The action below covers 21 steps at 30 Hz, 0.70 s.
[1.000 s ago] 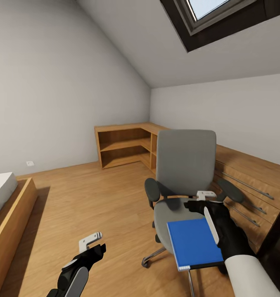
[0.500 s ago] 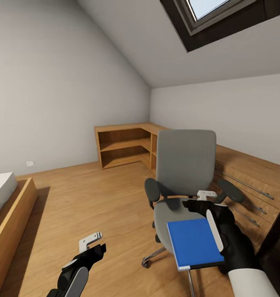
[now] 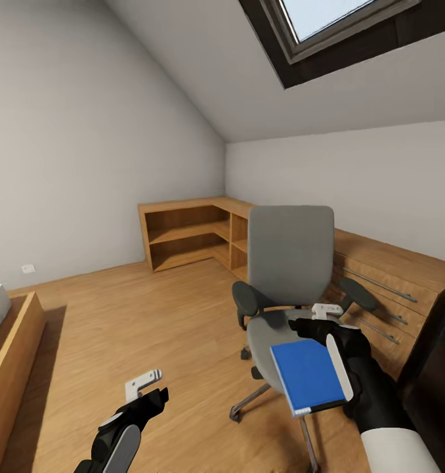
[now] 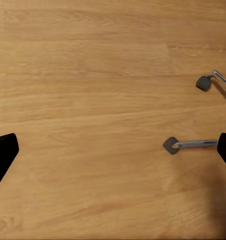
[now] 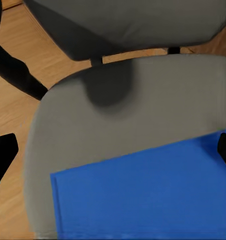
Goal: In the bedroom, organize the workspace by keeping the computer under the desk, ensuring the monitor is on the desk, placing the keyboard on the desk next to the monitor, placing the mouse on the desk next to the keyboard, moving the folder from the swivel chair onto the desk next to the mouse, stacking the notebook on top of the folder with the pen on top of the notebook, and positioning the swivel chair next to the desk.
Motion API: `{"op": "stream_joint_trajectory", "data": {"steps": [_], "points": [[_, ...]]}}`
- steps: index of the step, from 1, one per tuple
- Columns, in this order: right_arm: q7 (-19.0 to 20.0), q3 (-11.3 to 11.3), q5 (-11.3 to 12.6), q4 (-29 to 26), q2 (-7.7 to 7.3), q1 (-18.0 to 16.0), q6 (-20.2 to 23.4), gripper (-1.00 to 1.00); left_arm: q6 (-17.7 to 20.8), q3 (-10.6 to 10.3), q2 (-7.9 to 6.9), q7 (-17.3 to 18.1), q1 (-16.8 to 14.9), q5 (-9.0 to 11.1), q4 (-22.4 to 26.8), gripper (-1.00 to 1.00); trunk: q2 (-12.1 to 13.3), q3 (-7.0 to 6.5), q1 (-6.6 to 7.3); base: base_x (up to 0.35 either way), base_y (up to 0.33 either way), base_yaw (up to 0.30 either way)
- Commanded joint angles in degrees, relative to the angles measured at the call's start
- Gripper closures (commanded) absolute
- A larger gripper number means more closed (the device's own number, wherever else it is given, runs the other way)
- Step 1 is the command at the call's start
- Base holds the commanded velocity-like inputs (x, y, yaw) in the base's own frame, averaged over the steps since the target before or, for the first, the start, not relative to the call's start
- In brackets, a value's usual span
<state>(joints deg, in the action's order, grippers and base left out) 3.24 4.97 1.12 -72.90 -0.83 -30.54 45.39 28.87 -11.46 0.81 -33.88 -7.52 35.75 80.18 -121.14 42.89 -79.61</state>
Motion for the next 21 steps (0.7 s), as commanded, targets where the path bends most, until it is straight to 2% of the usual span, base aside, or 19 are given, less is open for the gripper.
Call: {"op": "stream_joint_trajectory", "data": {"steps": [1,7,17,19,21], "points": [[0.19,0.06,0.09,-0.06,0.02,-0.05,0.30,-1.00,0.05,-0.06,-0.02,-0.53,-0.04,0.54,0.07,-1.00,-0.03,0.06,0.02,-0.168,0.301,-0.294],[0.19,0.10,0.04,-0.03,0.69,-0.05,0.31,-1.00,0.05,-0.11,-0.02,-0.57,-0.04,0.54,0.07,-1.00,-0.03,0.05,0.02,-0.218,0.252,-0.298],[0.08,0.00,-0.03,0.21,0.94,-0.05,0.27,-1.00,0.05,-0.15,-0.02,-0.57,-0.04,0.53,0.07,-1.00,-0.03,0.34,0.02,-0.292,0.129,-0.251],[0.03,-0.02,-0.05,0.21,1.21,-0.05,0.27,-1.00,0.05,-0.15,-0.02,-0.57,-0.04,0.54,0.07,-1.00,-0.03,0.49,0.02,-0.301,0.108,-0.167],[-0.12,0.02,-0.36,0.22,2.22,-0.05,0.23,-1.00,0.05,-0.15,-0.02,-0.57,-0.04,0.55,0.07,-1.00,-0.03,0.65,0.02,-0.302,0.106,-0.148]]}}
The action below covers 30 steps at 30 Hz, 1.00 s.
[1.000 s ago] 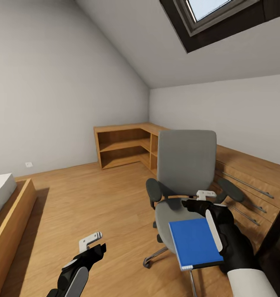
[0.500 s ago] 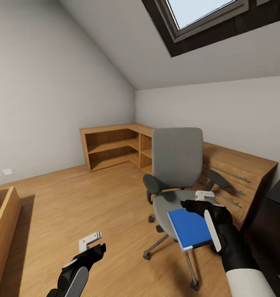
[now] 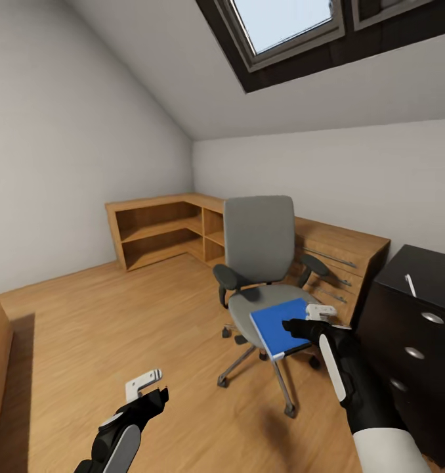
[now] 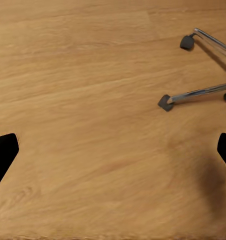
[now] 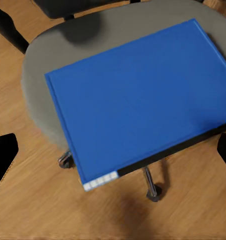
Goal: In the bedroom, organize the workspace by keeping the computer under the desk, ensuring the monitor is on the desk, placing the keyboard on the desk next to the monitor, placing the mouse on the desk next to the keyboard, moving the folder from the swivel chair onto the desk next to the mouse, stacking the notebook on top of the folder with the pen on top of the notebook, and positioning the swivel chair next to the desk.
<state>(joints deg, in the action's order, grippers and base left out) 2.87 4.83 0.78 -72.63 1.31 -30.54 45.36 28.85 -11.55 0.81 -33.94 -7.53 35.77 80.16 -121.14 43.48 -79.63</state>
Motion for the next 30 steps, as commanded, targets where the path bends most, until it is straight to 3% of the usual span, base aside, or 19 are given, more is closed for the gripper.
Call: {"op": "stream_joint_trajectory", "data": {"steps": [1,8,16,20,23,26,28,30], "points": [[0.24,0.17,-0.02,-0.05,0.16,-0.05,0.26,-1.00,0.07,-0.05,-0.02,-0.51,-0.03,0.53,0.08,-1.00,-0.03,0.15,0.04,-0.302,0.106,-0.138],[0.27,0.15,-0.07,0.00,0.46,-0.05,0.25,-1.00,0.12,-0.02,-0.02,-0.59,-0.03,0.48,0.08,-1.00,-0.03,0.75,0.04,-0.278,0.086,-0.106],[0.29,0.14,0.16,1.25,0.77,-0.05,0.09,-1.00,-0.05,0.12,-0.05,-0.16,-0.03,0.64,1.55,-1.00,-0.03,1.48,0.04,-0.039,0.006,-0.015],[0.30,0.58,0.61,2.50,1.74,-0.05,-0.78,-1.00,-0.09,0.40,-0.03,-0.14,-0.03,0.65,2.75,-1.00,-0.84,2.20,-0.40,-0.004,0.001,-0.001],[0.30,2.20,2.19,2.90,2.31,-0.05,-1.68,-1.00,-0.08,1.05,-0.02,-0.13,-0.03,0.66,3.15,-1.00,-2.04,3.01,-1.06,-0.001,0.000,0.000],[0.39,4.75,5.35,3.08,2.53,-0.05,-2.15,-1.00,-0.06,1.92,-0.02,-0.15,-0.03,0.69,3.31,-1.00,-3.24,3.73,-1.72,0.000,0.000,0.000],[0.49,6.33,9.24,3.20,2.37,-0.06,-2.37,-1.00,0.02,2.36,-0.02,-0.16,-0.03,0.67,3.38,-1.00,-4.04,4.13,-2.15,0.000,0.000,0.000],[0.57,7.23,11.69,3.28,2.10,-0.06,-2.46,-1.00,0.04,2.51,-0.02,-0.20,-0.03,0.66,3.40,-1.00,-4.85,4.52,-2.59,0.000,0.000,0.000]]}}
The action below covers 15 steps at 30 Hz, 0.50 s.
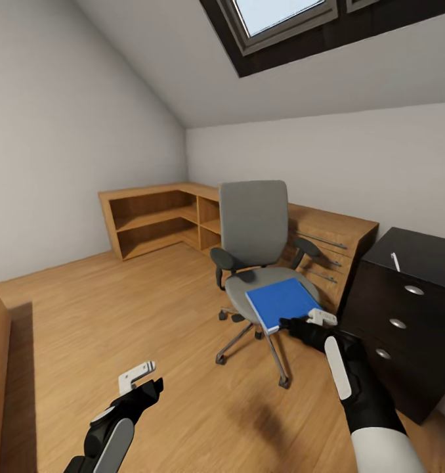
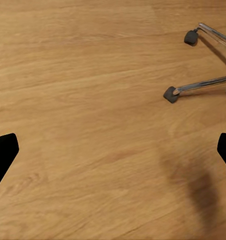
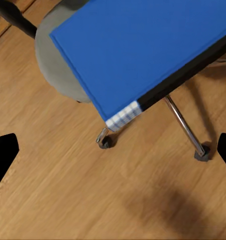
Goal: In the bedroom, organize the workspace by keeping the computer under the desk, ensuring the monitor is on the desk, placing the keyboard on the desk next to the monitor, placing the mouse on the desk next to the keyboard, moving the folder from the swivel chair onto the desk next to the mouse, stacking the notebook on top of the folder with the pen on top of the notebook, and positioning the swivel chair next to the desk.
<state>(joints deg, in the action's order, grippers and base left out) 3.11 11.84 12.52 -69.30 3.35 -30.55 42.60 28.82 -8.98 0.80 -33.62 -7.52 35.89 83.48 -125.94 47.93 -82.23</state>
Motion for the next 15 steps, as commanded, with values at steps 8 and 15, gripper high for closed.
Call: {"op": "stream_joint_trajectory", "data": {"steps": [8,15], "points": [[1.67,7.00,3.12,0.04,-0.49,0.25,0.21,-1.00,0.25,0.09,-0.01,-0.64,-0.04,0.49,0.03,-1.00,-3.25,1.53,-1.75,0.000,0.000,0.000],[2.80,13.24,5.25,-0.01,-0.36,0.31,0.30,-1.00,0.29,0.10,-0.01,-0.65,-0.04,0.43,0.01,-1.00,-6.06,2.78,-3.29,0.000,0.000,0.000]]}}
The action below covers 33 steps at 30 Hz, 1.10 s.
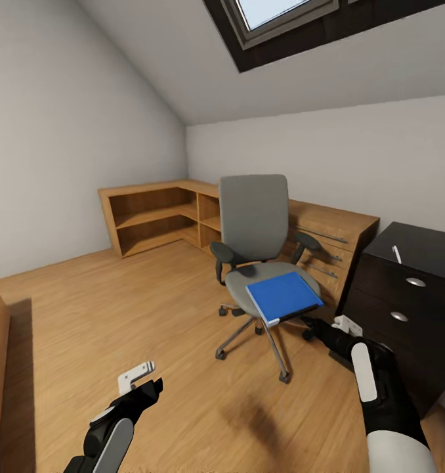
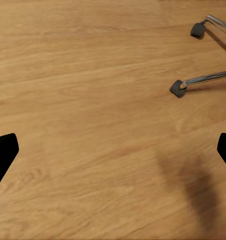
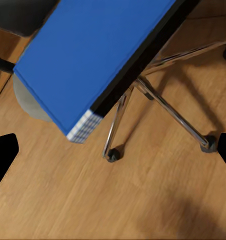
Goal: In the bedroom, organize the workspace by keeping the computer under the desk, ensuring the monitor is on the desk, placing the keyboard on the desk next to the monitor, placing the mouse on the desk next to the keyboard, moving the folder from the swivel chair onto the desk next to the mouse, stacking the notebook on top of the folder with the pen on top of the notebook, and positioning the swivel chair next to the desk.
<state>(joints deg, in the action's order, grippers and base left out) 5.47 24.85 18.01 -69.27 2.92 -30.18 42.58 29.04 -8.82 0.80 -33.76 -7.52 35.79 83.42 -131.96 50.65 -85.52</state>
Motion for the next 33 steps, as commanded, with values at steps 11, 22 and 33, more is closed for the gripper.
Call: {"op": "stream_joint_trajectory", "data": {"steps": [11,22,33], "points": [[0.50,2.17,2.13,0.64,0.04,-0.06,0.65,-1.00,0.06,-0.14,0.04,-0.52,-0.04,0.53,-0.01,-1.00,-4.45,2.04,-2.41,0.000,0.000,0.000],[0.49,2.32,4.73,4.69,-0.07,-0.06,0.78,-1.00,0.06,-0.35,0.20,-0.80,-0.04,0.34,-0.14,-1.00,-8.87,4.01,-4.83,0.000,0.000,0.000],[17.47,2.79,5.09,7.76,-0.02,-0.06,-2.35,-1.00,-0.02,-0.41,0.19,-0.48,-0.04,0.32,-0.19,-1.00,-10.07,4.55,-5.49,0.000,0.000,0.000]]}}
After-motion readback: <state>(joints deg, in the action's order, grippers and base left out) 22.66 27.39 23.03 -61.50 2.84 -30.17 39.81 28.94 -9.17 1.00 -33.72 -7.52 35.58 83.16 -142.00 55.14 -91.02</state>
